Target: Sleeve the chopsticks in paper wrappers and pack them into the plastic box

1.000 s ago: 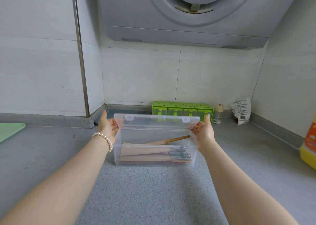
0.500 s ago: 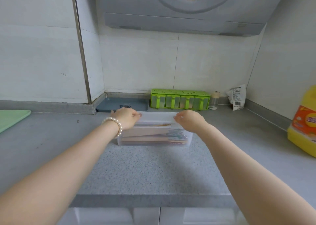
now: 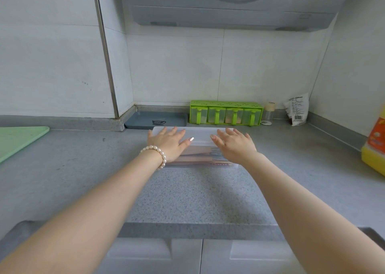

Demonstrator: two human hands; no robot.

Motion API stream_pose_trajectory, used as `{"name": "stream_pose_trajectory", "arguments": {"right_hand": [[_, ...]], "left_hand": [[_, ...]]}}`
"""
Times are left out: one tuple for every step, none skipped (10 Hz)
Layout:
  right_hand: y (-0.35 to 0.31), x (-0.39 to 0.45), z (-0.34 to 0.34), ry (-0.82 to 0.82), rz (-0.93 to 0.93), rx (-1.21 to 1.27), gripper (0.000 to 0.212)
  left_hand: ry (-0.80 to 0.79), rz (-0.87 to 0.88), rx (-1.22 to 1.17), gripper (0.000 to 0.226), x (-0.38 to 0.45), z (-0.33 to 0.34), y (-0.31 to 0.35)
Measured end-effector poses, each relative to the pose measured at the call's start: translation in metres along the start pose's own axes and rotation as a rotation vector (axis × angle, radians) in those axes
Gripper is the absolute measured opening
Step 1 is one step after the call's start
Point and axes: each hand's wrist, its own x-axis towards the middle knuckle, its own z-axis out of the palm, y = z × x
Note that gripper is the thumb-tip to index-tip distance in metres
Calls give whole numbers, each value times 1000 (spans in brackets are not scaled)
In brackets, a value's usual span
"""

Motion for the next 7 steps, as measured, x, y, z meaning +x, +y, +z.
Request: {"name": "stream_pose_trajectory", "arguments": {"right_hand": [[0,2,3,-5,11,-67,56],[2,11,4,-32,23,-121,55],[1,14,4,-39,43,-112,58],[3,17,5,-27,54,-106,59],[4,17,2,-29,45,-84,57],[7,17,4,-17,15,7,60],[10,9,-6,15,-17,251,60]], "left_hand": [[2,-11,10,65,4,2,3],[33,-13,10,64,12,5,3],[17,-25,14,63,15,4,3],[45,-60,-12,58,14,6,9],[67,-91,-62,55,13,8,14],[43,-98,-91,55,11,8,12],[42,-86,-76,57,9,4,15]]}}
